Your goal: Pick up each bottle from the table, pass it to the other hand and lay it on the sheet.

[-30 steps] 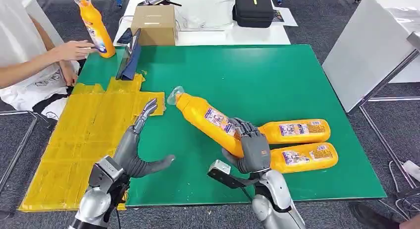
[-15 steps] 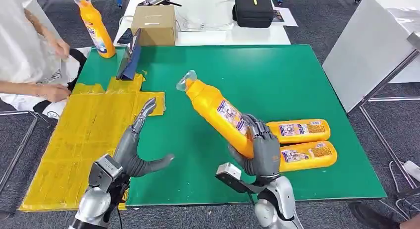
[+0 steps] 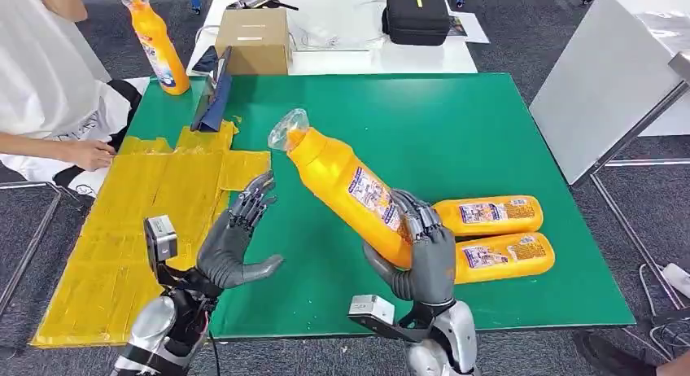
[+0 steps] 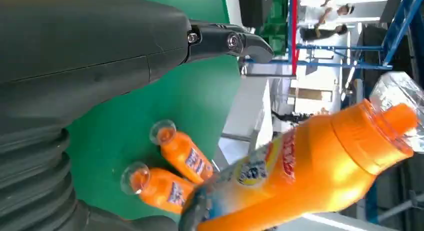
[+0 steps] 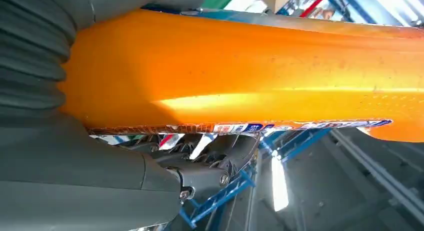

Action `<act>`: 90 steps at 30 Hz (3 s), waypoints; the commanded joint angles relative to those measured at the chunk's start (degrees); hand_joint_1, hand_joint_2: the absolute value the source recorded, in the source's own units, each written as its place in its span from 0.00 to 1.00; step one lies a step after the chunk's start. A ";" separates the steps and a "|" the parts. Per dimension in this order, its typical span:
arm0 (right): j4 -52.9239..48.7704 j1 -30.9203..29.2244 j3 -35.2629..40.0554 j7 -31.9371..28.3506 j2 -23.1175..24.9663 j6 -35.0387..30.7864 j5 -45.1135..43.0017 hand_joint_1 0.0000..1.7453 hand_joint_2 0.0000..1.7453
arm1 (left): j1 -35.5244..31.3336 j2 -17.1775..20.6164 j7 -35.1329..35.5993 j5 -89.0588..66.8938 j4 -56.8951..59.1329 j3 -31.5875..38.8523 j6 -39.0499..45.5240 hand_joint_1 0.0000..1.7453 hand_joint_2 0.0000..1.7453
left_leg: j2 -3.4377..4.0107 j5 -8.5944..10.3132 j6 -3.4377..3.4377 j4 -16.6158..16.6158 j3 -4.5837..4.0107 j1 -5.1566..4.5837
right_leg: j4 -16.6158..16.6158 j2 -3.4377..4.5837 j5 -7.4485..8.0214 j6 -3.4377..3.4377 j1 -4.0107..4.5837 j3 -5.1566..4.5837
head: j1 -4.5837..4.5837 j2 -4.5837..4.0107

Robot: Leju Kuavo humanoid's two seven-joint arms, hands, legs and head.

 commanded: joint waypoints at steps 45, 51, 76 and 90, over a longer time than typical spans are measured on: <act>23.20 -9.51 9.75 7.86 6.62 -2.25 33.54 1.00 1.00 | -9.41 1.17 2.52 9.52 7.78 -6.58 -1.71 0.14 1.00 | -0.03 -0.05 0.04 -0.10 0.31 0.06 | -0.14 -0.14 -0.08 -0.13 0.08 0.33 | 0.00 0.00; 23.10 -9.34 9.60 7.93 6.53 -2.25 33.34 1.00 1.00 | -8.67 0.26 1.88 10.05 7.17 -5.57 -0.01 1.00 1.00 | -0.03 -0.05 0.03 -0.10 0.30 0.07 | -0.14 -0.14 -0.07 -0.14 0.09 0.31 | -0.02 0.00; 15.39 -4.55 1.96 -7.21 9.70 -2.25 11.55 0.00 1.00 | -6.33 -0.56 -3.06 -0.02 2.20 -2.71 11.76 1.00 1.00 | -0.01 -0.05 0.02 -0.03 0.14 0.05 | -0.05 -0.10 -0.08 -0.09 0.06 0.13 | -0.02 0.00; 1.70 -3.24 9.65 -7.12 3.14 -0.52 -13.60 0.00 1.00 | -7.72 -0.12 -4.90 -8.77 1.98 1.63 22.31 1.00 1.00 | 0.00 -0.08 0.04 -0.06 0.22 0.05 | -0.09 -0.08 -0.09 -0.13 0.07 0.25 | -0.02 0.00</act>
